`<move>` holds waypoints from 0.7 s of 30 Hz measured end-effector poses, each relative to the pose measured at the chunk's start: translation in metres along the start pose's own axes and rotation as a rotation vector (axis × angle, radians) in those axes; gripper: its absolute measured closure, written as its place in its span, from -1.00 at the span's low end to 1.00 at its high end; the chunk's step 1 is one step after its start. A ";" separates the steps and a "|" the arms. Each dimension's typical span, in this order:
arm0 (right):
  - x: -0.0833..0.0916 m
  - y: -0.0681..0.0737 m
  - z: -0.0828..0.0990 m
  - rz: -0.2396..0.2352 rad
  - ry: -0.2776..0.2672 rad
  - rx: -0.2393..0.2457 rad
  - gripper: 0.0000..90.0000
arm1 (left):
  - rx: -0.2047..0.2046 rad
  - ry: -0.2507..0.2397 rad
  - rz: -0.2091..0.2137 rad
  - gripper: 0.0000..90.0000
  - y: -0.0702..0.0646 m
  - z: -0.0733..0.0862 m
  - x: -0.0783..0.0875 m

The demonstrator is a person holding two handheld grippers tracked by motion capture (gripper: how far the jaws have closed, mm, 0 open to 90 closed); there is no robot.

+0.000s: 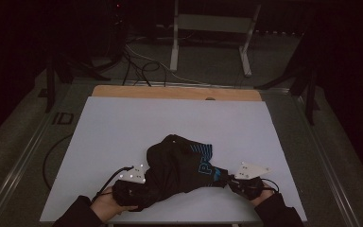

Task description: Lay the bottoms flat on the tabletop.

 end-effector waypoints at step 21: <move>0.003 -0.034 -0.069 0.040 -0.139 -0.056 -0.05 | 0.187 -0.064 -0.205 0.07 0.073 0.002 0.033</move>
Point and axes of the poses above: each handheld gripper's, and its own axes: x roughly backward along the jaws, z roughly out of its underside, y roughly to its left, the point moved 8 cm from there along -x, roughly forward along the jaws, and after that the axes turned 8 degrees about y, right-handed, at the moved point
